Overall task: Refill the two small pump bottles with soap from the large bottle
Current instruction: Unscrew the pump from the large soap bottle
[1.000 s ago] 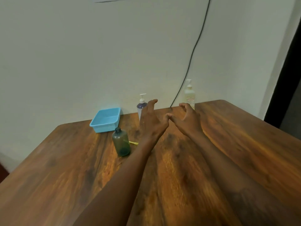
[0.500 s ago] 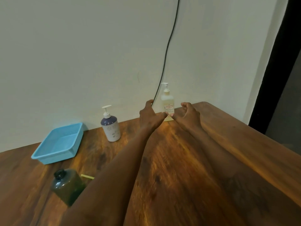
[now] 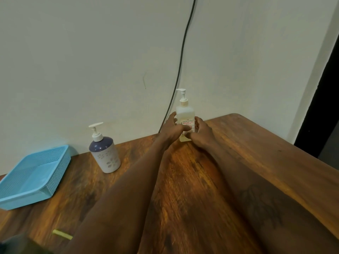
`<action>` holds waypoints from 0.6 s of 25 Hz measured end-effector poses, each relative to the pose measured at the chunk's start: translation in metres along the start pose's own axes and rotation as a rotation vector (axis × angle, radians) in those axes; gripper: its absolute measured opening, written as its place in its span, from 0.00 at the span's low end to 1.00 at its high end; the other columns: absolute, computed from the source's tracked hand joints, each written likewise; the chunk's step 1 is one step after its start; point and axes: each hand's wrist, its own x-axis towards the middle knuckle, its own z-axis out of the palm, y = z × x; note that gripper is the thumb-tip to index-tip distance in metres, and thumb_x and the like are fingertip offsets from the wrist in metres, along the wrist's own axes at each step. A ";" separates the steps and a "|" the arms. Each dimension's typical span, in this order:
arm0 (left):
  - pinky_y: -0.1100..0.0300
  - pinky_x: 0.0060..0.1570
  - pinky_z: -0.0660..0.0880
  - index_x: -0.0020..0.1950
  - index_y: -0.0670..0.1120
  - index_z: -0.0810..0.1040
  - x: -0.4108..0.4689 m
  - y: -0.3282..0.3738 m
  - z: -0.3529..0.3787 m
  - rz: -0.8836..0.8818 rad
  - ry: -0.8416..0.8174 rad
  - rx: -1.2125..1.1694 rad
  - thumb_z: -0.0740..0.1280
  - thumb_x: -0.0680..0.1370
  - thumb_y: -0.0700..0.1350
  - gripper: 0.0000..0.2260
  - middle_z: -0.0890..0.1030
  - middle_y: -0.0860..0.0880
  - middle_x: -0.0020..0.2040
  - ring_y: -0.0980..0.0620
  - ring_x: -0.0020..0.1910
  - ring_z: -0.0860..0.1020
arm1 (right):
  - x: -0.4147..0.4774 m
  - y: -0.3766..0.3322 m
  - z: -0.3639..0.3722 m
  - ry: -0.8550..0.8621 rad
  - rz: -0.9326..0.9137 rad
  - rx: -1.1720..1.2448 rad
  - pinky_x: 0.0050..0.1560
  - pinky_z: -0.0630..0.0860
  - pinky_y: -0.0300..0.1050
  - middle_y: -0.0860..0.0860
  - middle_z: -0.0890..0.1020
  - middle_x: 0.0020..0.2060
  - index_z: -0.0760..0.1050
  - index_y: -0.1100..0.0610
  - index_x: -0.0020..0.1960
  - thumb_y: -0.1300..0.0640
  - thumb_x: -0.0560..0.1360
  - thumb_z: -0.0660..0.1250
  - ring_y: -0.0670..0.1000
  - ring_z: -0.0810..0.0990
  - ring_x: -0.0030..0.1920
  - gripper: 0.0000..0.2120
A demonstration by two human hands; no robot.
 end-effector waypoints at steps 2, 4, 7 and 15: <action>0.52 0.63 0.78 0.77 0.52 0.68 0.006 -0.002 0.003 -0.004 -0.007 -0.004 0.77 0.71 0.42 0.36 0.81 0.50 0.66 0.46 0.65 0.80 | 0.004 0.003 0.003 -0.015 -0.035 0.021 0.53 0.78 0.42 0.50 0.79 0.67 0.67 0.49 0.76 0.56 0.75 0.76 0.54 0.80 0.64 0.33; 0.52 0.61 0.79 0.77 0.50 0.69 0.005 0.001 0.002 0.004 0.014 0.002 0.77 0.72 0.39 0.35 0.80 0.51 0.64 0.49 0.62 0.79 | 0.003 0.002 0.003 -0.024 -0.048 0.033 0.51 0.79 0.42 0.49 0.81 0.63 0.71 0.49 0.74 0.56 0.75 0.76 0.52 0.81 0.60 0.30; 0.45 0.62 0.81 0.76 0.48 0.70 -0.003 0.002 -0.003 -0.008 0.029 0.013 0.78 0.71 0.37 0.35 0.81 0.46 0.67 0.46 0.63 0.79 | -0.006 -0.002 -0.002 -0.043 -0.058 0.031 0.45 0.77 0.37 0.51 0.82 0.63 0.73 0.51 0.73 0.56 0.76 0.75 0.50 0.80 0.57 0.27; 0.42 0.54 0.85 0.76 0.49 0.71 -0.078 0.019 -0.031 0.041 0.066 -0.018 0.82 0.69 0.42 0.38 0.82 0.45 0.67 0.43 0.64 0.81 | -0.077 -0.040 -0.017 -0.022 -0.070 0.145 0.50 0.82 0.45 0.46 0.81 0.60 0.75 0.51 0.71 0.55 0.75 0.77 0.50 0.81 0.56 0.26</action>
